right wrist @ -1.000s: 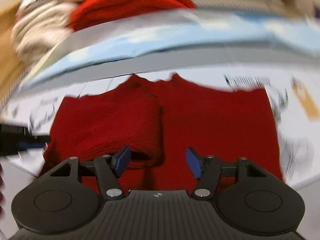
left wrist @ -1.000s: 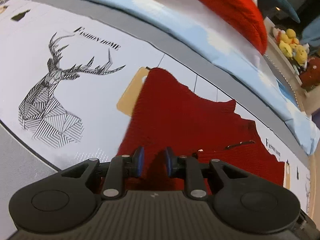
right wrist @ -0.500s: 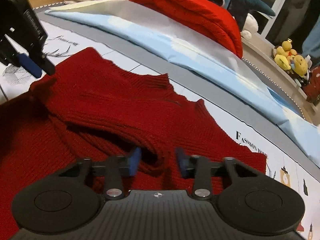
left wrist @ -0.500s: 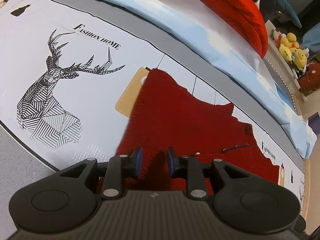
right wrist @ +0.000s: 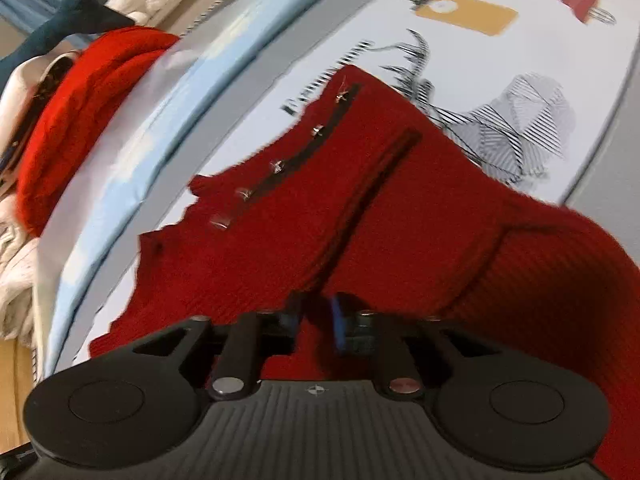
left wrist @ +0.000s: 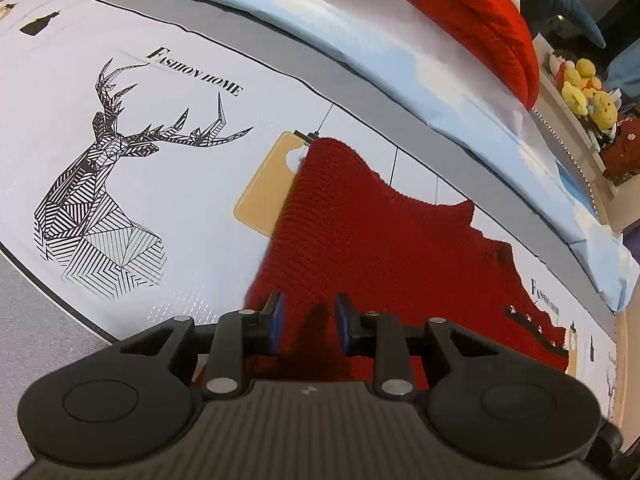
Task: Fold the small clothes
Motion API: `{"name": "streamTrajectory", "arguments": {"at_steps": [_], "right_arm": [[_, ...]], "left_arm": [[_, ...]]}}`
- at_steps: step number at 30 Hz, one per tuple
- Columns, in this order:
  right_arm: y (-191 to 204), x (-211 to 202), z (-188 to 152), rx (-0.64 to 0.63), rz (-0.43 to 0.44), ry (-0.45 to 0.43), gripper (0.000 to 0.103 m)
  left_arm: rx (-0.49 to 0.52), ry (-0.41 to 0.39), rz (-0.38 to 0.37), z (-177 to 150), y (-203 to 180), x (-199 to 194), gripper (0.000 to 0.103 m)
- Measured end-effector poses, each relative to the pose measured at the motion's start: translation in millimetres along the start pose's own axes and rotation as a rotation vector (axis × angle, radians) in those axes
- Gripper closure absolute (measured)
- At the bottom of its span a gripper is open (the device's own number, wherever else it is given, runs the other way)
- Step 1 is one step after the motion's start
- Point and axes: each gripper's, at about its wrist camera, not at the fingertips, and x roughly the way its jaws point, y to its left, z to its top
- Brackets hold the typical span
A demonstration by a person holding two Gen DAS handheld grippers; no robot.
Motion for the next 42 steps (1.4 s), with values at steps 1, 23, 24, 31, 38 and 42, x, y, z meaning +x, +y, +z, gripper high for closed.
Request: {"name": "streamTrajectory", "arguments": {"at_steps": [1, 23, 24, 31, 38, 42], "right_arm": [[1.2, -1.1, 3.0, -0.009, -0.001, -0.009, 0.061], [6.0, -44.6, 14.3, 0.023, 0.046, -0.207, 0.097], [4.2, -46.6, 11.0, 0.028, 0.018, -0.216, 0.097], [-21.8, -18.8, 13.2, 0.094, -0.187, -0.095, 0.092], [1.8, -34.3, 18.2, -0.04, -0.079, -0.204, 0.05], [-20.8, -3.0, 29.4, 0.013, -0.11, -0.017, 0.058]], "left_arm": [[0.003, 0.005, 0.003, -0.4, 0.0, 1.0, 0.072], [0.024, 0.007, 0.01, -0.8, -2.5, 3.6, 0.072], [0.024, 0.007, 0.01, -0.6, -2.5, 3.7, 0.072], [0.037, 0.015, 0.015, -1.6, -3.9, 6.1, 0.072], [0.093, 0.035, 0.07, -4.6, -8.8, 11.6, 0.073], [0.116, 0.036, 0.093, -4.6, -12.7, 4.7, 0.073]]}}
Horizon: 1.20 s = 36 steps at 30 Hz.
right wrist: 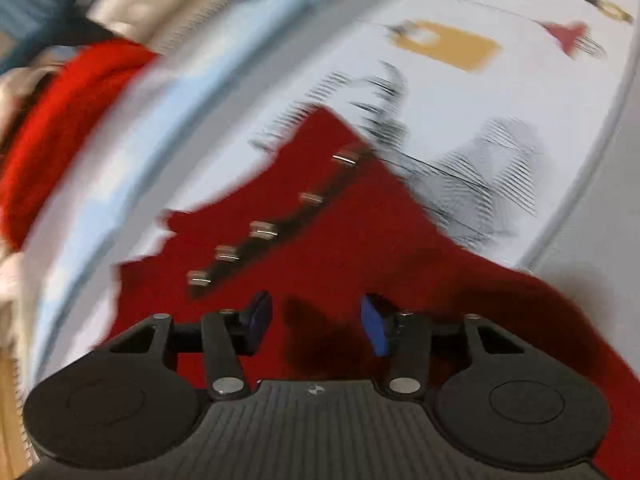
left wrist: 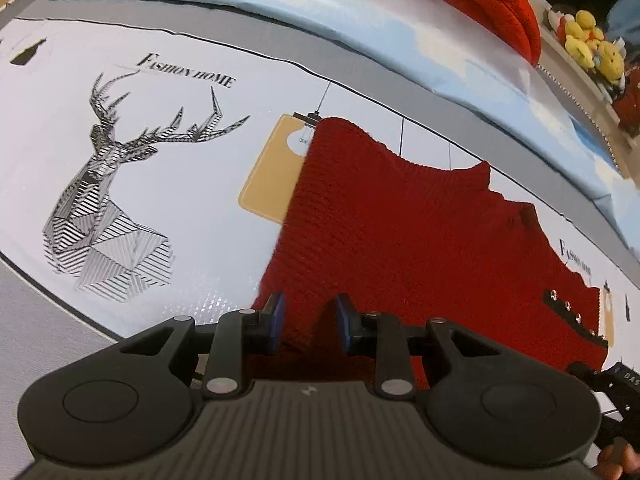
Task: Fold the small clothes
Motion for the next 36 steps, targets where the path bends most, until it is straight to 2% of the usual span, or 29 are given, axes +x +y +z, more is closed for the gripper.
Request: {"name": "streamTrajectory", "arguments": {"at_steps": [3, 8, 12, 15, 17, 19, 22, 25, 28, 32, 35, 36], "right_arm": [[0.9, -8.0, 3.0, -0.017, -0.002, -0.001, 0.057], [10.2, -42.4, 10.3, -0.041, 0.022, -0.049, 0.056], [16.3, -77.9, 21.7, -0.08, 0.044, -0.124, 0.056], [20.2, -115.7, 28.7, -0.151, 0.068, -0.212, 0.056], [18.2, -144.3, 30.5, -0.183, 0.091, -0.264, 0.056], [11.7, -178.3, 33.0, -0.178, 0.134, -0.31, 0.056], [-3.5, -235.3, 25.6, -0.184, 0.15, -0.368, 0.055], [-26.0, -286.9, 8.4, -0.266, 0.185, -0.376, 0.055], [-61.3, -329.4, -20.9, -0.36, 0.202, -0.391, 0.052], [-115.3, -353.7, -67.9, -0.407, 0.218, -0.386, 0.052], [-150.4, -350.4, -105.6, -0.426, 0.192, -0.379, 0.052], [-158.9, -346.4, -114.3, -0.421, 0.168, -0.348, 0.051]], "left_arm": [[-0.014, -0.011, -0.028, 4.3, 2.9, -13.9, 0.073], [0.018, -0.092, -0.03, 13.8, 5.3, -57.2, 0.073], [0.074, -0.187, -0.027, 15.8, 9.1, -96.1, 0.073], [0.152, -0.313, -0.006, 6.6, 13.3, -127.8, 0.073], [0.243, -0.405, 0.037, -9.7, 15.7, -148.9, 0.073], [0.29, -0.435, 0.061, -27.1, 24.7, -170.5, 0.073], [0.277, -0.424, 0.007, -46.8, 46.0, -209.8, 0.073], [0.34, -0.451, -0.01, -75.7, 57.0, -253.8, 0.073], [0.401, -0.487, -0.05, -120.6, 66.3, -291.0, 0.073], [0.471, -0.499, -0.084, -195.1, 76.5, -311.4, 0.073], [0.514, -0.487, -0.088, -246.4, 81.2, -306.7, 0.073], [0.516, -0.478, -0.092, -262.3, 84.4, -303.1, 0.073]]}}
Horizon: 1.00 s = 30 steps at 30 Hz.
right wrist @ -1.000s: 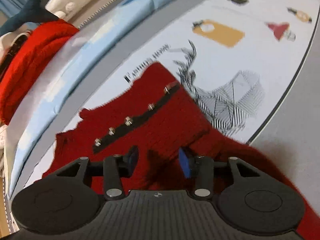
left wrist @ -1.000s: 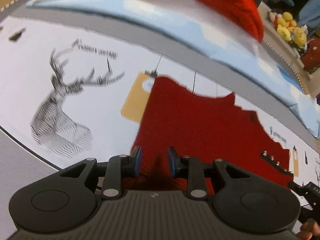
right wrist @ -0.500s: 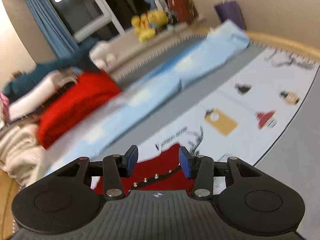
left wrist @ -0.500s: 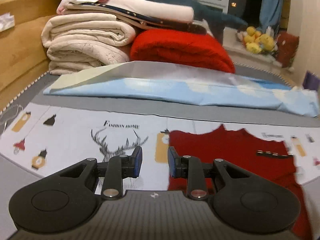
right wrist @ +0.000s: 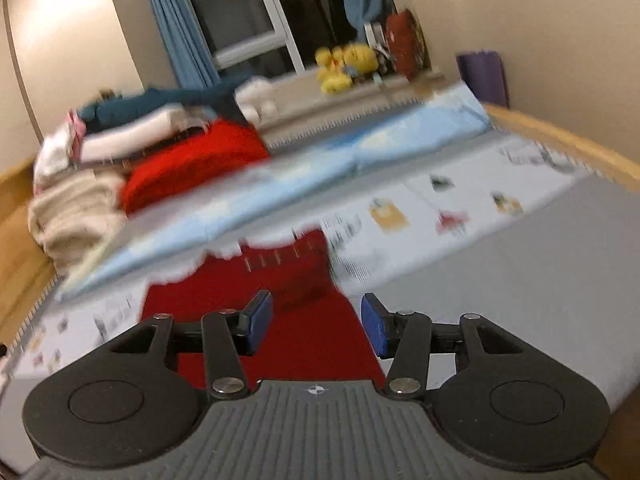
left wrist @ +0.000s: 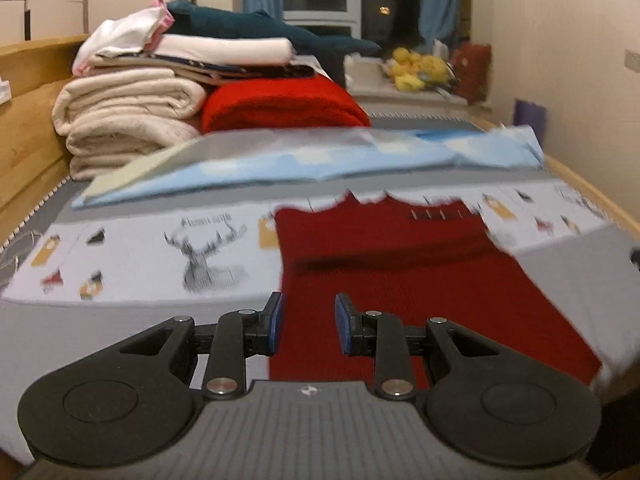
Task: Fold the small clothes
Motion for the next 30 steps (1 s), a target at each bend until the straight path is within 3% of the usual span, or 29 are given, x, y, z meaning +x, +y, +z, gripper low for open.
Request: {"name": "streamTrajectory", "arguments": {"at_steps": [3, 5, 8, 10, 12, 17, 23, 30], "right_arm": [[-10.1, -0.7, -20.7, 0.061, 0.026, 0.071, 0.052], [-7.0, 1.7, -31.3, -0.008, -0.01, 0.103, 0.052], [-7.2, 8.0, -52.2, -0.128, -0.058, 0.114, 0.052], [-14.7, 16.9, -65.3, -0.098, -0.069, 0.16, 0.052], [-17.2, 26.8, -71.9, -0.088, -0.078, 0.189, 0.052], [-20.6, 54.3, -82.6, -0.112, -0.128, 0.256, 0.052], [-42.5, 81.7, -94.6, -0.006, -0.23, 0.376, 0.051], [-50.8, 103.6, -111.1, 0.023, -0.282, 0.475, 0.051]], "left_arm": [[-0.061, 0.047, -0.019, -44.6, -2.1, -3.7, 0.073], [-0.085, 0.132, 0.016, -62.9, -1.7, 2.4, 0.073], [-0.065, 0.111, 0.011, -76.8, 0.7, 6.3, 0.073], [-0.073, 0.131, 0.011, -90.9, 6.6, 17.8, 0.073], [-0.098, 0.203, 0.046, -94.8, 11.6, 36.8, 0.074], [-0.218, 0.258, 0.045, -98.7, 27.5, 65.7, 0.072], [-0.261, 0.379, 0.096, -111.8, 38.0, 94.2, 0.064], [-0.336, 0.506, 0.123, -131.5, 52.3, 115.7, 0.064]]}}
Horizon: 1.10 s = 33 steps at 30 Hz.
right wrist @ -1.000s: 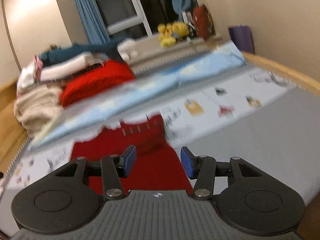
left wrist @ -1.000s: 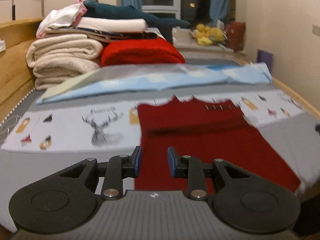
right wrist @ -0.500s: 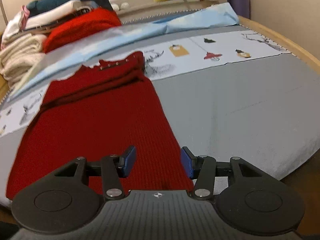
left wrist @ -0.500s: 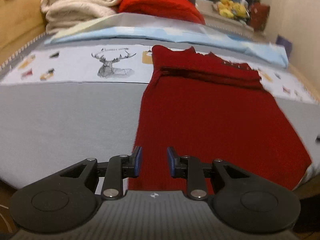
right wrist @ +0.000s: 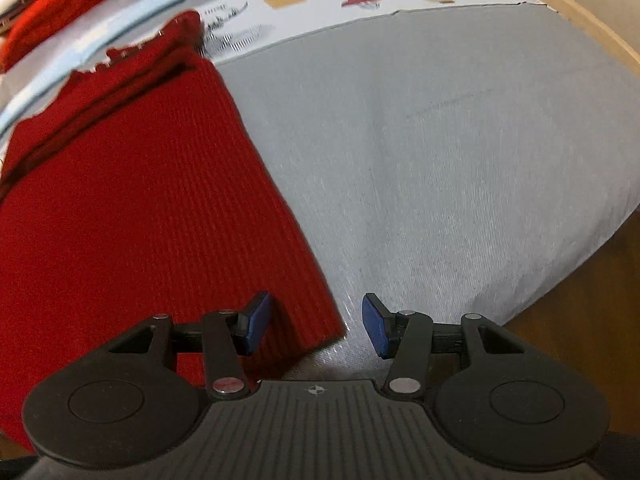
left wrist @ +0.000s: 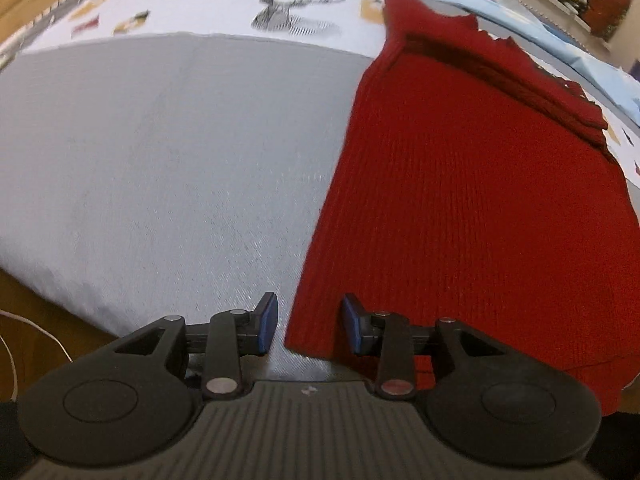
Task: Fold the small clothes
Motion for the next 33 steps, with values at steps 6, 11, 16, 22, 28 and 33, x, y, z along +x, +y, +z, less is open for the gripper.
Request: {"name": "streamTrajectory", "arguments": {"at_steps": [6, 11, 16, 22, 28, 33], "right_arm": [[7.2, 5.4, -2.0, -0.046, -0.013, 0.003, 0.051], [10.2, 3.9, -1.9, -0.076, 0.037, -0.006, 0.082], [0.0, -0.2, 0.0, -0.015, 0.066, -0.011, 0.082], [5.2, 4.2, -0.7, -0.045, 0.046, 0.01, 0.074], [8.7, 4.4, -1.2, -0.073, 0.058, 0.0, 0.083], [-1.3, -4.4, 2.9, 0.001, 0.107, -0.047, 0.083]], "left_arm": [[0.041, -0.023, -0.002, -3.1, -3.0, 3.3, 0.072], [0.078, -0.061, -0.014, -6.9, -7.5, -5.5, 0.088], [-0.016, -0.039, -0.07, -2.5, -0.2, -6.2, 0.087], [0.008, -0.009, -0.04, -4.0, -4.7, 0.6, 0.081], [0.03, -0.04, -0.046, -5.5, -6.4, -4.3, 0.087], [-0.003, -0.015, -0.05, -7.3, -1.9, -2.9, 0.086]]}}
